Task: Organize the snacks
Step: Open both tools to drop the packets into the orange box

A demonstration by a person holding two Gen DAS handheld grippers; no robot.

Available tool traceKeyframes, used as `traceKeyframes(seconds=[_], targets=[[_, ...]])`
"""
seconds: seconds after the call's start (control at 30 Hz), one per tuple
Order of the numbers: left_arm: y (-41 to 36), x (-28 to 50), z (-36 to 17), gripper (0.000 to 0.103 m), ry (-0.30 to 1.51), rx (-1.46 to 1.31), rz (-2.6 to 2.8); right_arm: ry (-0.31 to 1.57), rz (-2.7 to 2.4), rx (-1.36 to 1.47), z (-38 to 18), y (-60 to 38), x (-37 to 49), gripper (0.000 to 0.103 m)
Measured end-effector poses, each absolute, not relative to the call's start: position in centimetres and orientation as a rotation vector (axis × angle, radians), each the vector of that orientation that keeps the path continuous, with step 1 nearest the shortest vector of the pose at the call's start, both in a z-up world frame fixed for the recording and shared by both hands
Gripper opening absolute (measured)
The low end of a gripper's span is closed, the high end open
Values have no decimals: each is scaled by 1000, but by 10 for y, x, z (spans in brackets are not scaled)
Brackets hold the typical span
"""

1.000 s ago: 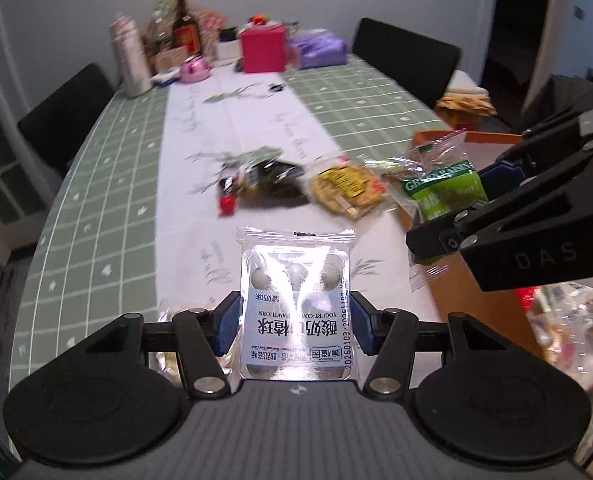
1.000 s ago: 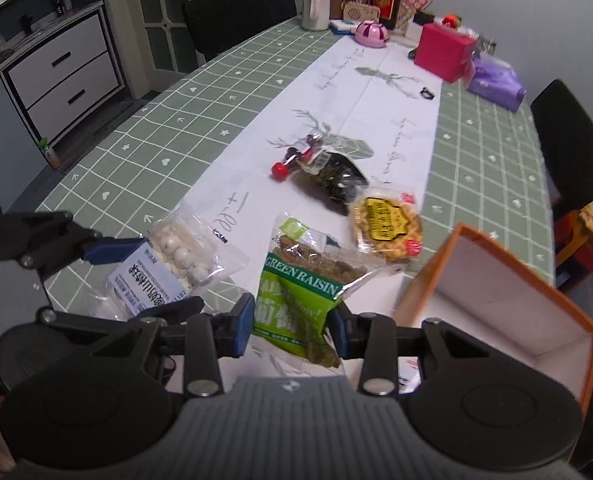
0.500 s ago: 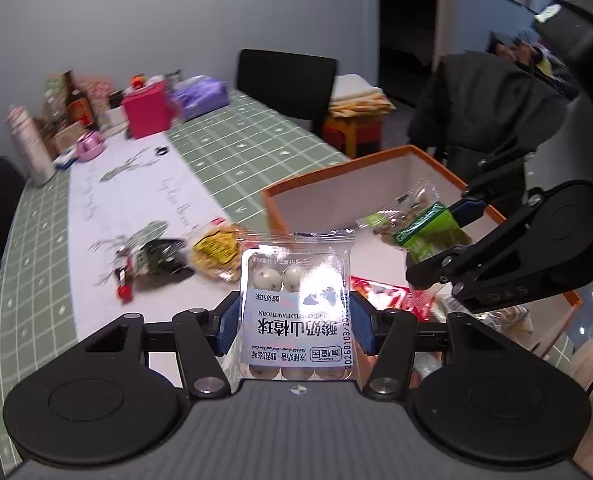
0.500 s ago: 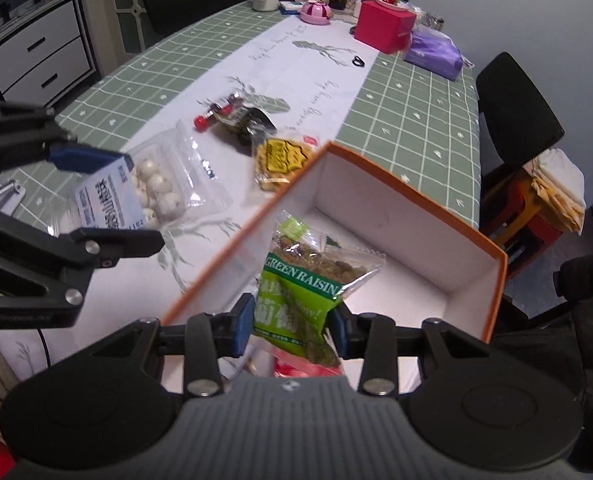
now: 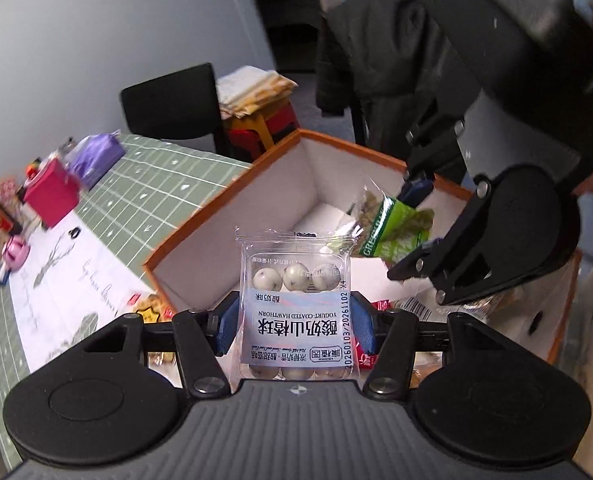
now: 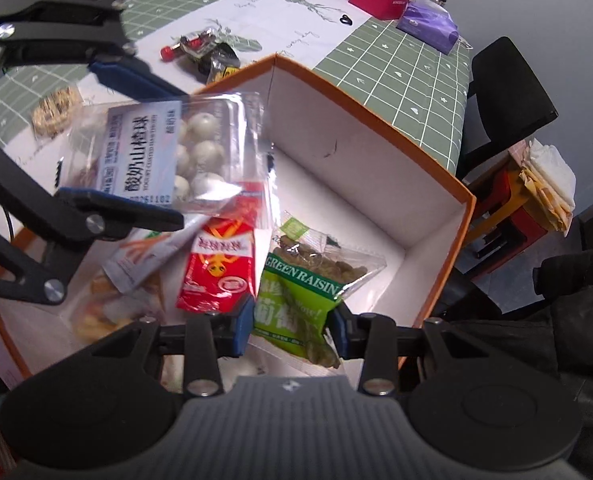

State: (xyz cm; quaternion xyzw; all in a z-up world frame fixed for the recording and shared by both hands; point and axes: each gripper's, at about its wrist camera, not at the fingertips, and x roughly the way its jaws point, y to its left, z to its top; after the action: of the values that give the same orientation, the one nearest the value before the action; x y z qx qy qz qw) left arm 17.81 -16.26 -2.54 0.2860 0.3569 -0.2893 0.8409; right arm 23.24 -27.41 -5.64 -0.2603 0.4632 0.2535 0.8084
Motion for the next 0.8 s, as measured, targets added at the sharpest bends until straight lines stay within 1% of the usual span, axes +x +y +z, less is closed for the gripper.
traceKeyframes(seconds=[0.23, 0.43, 0.63, 0.67, 0.7, 0.8], targets=[[-180, 195, -51, 65, 819, 689, -678, 1021, 615, -652, -75, -272, 238, 39], [-186, 202, -65, 66, 868, 743, -694, 1077, 662, -651, -84, -272, 251, 39], [-183, 210, -72, 69, 910, 723, -709, 1098, 677, -657, -88, -270, 258, 40], [-183, 210, -73, 72, 914, 721, -715, 1097, 675, -656, -89, -270, 259, 40], [-182, 210, -74, 74, 915, 721, -723, 1098, 674, -655, -89, -270, 259, 41], [-182, 208, -73, 74, 895, 724, -743, 1102, 674, -653, -90, -271, 257, 45]])
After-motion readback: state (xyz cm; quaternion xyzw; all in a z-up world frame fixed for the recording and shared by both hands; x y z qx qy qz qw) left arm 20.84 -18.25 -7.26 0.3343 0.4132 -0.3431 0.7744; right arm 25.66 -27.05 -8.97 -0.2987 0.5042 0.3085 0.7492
